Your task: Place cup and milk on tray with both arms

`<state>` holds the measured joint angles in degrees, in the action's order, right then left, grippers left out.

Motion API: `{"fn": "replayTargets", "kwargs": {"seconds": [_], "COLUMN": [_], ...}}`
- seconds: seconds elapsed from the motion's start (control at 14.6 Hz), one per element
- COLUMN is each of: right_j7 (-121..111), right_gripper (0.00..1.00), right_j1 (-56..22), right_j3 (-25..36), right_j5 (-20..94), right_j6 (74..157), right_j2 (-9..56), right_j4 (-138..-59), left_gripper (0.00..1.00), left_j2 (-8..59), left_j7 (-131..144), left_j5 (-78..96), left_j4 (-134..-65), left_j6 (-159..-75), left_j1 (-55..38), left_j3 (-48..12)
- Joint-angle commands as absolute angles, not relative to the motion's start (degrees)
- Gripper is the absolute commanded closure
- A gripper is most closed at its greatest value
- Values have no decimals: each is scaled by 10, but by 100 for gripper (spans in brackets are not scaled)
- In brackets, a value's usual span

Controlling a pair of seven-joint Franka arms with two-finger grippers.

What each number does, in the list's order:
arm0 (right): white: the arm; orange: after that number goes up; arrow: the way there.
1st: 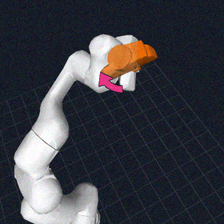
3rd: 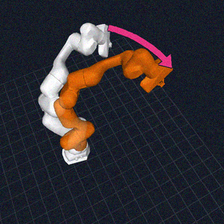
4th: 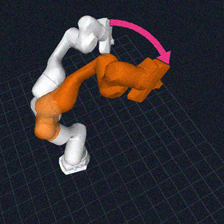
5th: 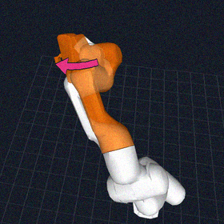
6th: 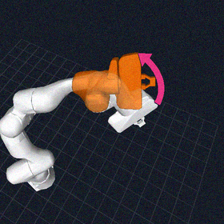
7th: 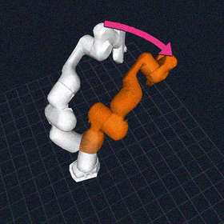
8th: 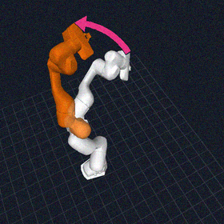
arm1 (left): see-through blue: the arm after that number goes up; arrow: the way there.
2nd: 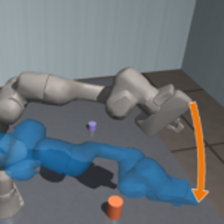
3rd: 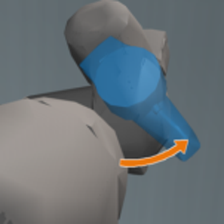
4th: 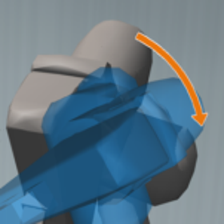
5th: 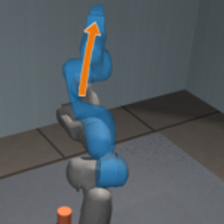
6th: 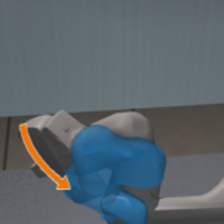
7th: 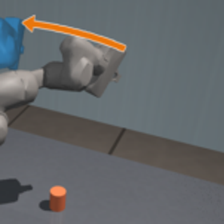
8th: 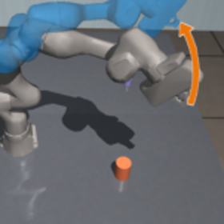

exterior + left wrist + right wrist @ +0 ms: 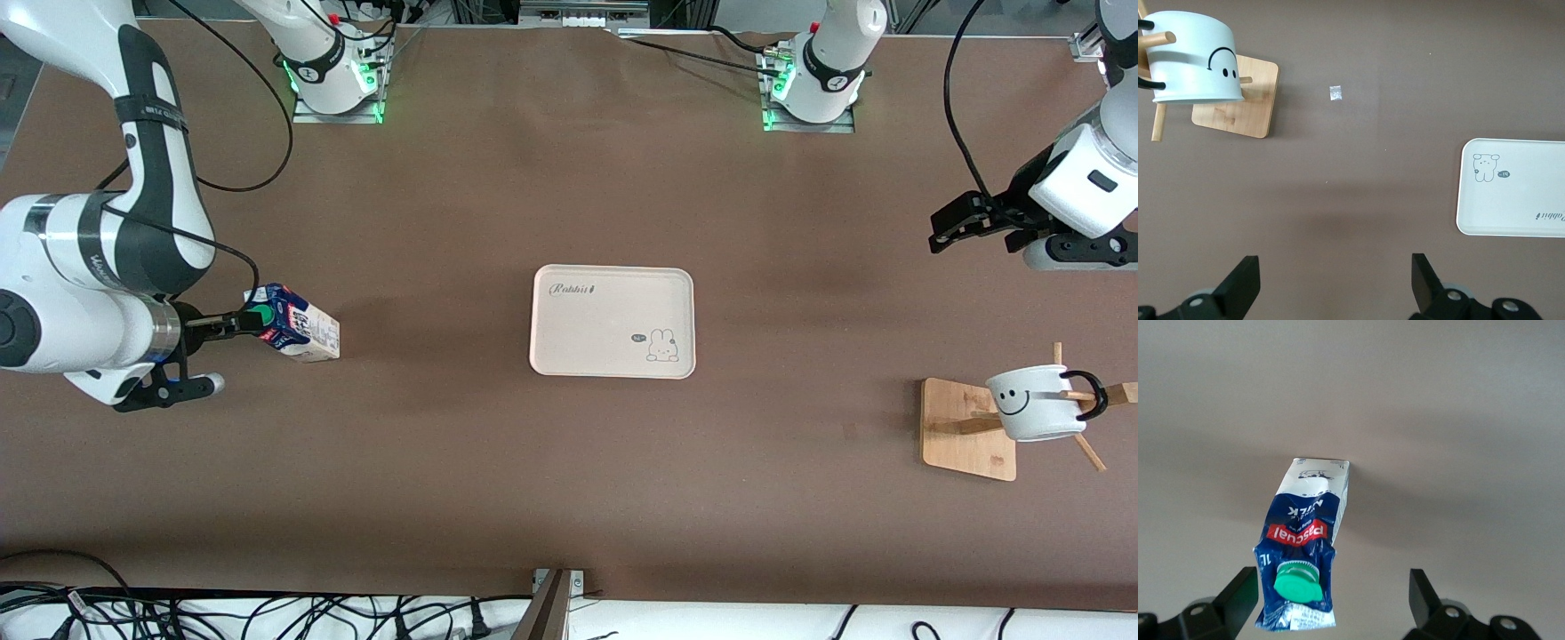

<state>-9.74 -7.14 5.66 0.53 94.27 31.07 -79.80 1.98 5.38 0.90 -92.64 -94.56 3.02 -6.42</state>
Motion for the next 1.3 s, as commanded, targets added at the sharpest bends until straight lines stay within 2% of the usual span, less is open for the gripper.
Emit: {"fn": "replayTargets", "kwargs": {"seconds": [0.0,0.62,1.24], "right_j7": [-100,-97,-98], "right_gripper": [0,0,0], "right_j1": [-75,-75,-75], "right_j3": [56,44,45], "right_j5": [14,39,38], "right_j6": [970,966,972], "right_j2": [301,290,289], "right_j4": [-831,-838,-880], "left_gripper": [0,0,0], "left_j2": [27,27,28], "left_j7": [59,59,59], "left_j5": [6,6,5], "left_j4": [-911,-911,-911], "left_j6": [-945,-944,-944], "left_j1": [33,33,33], "left_j3": [-68,-68,-68]}}
